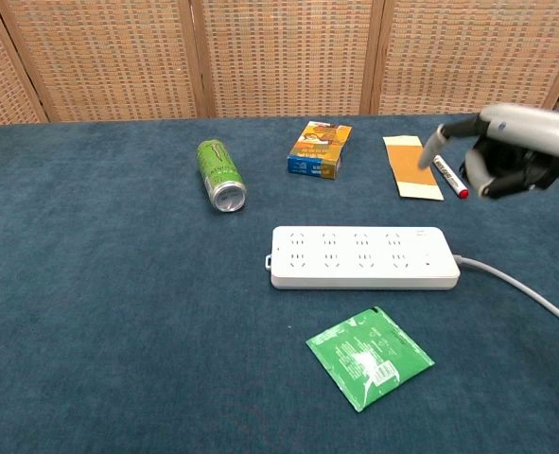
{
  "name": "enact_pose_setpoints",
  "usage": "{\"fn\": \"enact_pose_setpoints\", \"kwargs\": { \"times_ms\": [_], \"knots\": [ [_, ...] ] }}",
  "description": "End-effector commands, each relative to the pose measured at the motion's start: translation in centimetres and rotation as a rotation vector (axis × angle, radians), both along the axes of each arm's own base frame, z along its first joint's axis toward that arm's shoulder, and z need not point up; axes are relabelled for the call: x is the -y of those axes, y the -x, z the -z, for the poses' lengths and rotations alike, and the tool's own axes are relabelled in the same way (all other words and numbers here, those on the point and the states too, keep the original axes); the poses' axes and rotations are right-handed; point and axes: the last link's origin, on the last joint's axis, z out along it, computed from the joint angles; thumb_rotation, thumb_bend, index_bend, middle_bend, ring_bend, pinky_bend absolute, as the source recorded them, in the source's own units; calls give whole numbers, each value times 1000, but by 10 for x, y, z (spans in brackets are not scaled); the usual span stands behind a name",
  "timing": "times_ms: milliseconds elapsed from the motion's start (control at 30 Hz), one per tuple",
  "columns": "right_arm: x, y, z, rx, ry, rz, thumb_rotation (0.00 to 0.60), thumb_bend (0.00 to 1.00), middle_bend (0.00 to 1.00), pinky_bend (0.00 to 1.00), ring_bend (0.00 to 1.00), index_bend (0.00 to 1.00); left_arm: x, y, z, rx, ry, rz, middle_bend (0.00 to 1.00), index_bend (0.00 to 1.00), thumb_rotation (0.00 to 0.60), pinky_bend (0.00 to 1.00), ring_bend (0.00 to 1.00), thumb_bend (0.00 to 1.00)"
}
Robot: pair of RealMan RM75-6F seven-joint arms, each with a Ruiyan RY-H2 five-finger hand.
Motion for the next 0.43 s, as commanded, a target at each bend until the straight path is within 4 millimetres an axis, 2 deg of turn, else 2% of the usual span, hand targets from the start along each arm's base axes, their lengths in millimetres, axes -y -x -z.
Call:
{"fn": "enact_pose_setpoints", "kwargs": {
  "times_ms": [33,100,133,167,200,233,267,433],
  "knots": [
    [-22,1,-54,110,142,-65,600,865,801,924,898,301,2,1,-1,3,1,4,0,0,600,0,0,0],
    [-36,14,-63,74,151,-45,600,615,655,722,725,276,4,2,-2,4,4,3,0,0,600,0,0,0],
    [-46,25,-67,32,145,-19,600,357,473,555,516,223,6,3,-2,4,5,2,0,0,600,0,0,0],
    [-53,33,-70,-11,139,7,600,146,263,373,282,137,7,4,-3,3,6,0,0,0,600,0,0,0],
    [-59,38,-73,-39,139,23,600,55,146,253,154,84,8,5,-3,2,6,0,0,0,600,0,0,0],
    [-65,44,-76,-72,147,43,600,0,35,110,32,25,9,6,-3,0,7,-1,0,0,600,0,0,0],
    [-73,51,-79,-99,165,68,600,0,0,27,0,0,10,7,-3,-1,9,-3,0,0,600,0,0,0],
    [-108,73,-82,-177,265,164,600,0,0,0,0,0,11,7,-4,3,14,12,0,0,600,0,0,0]
  ]
}}
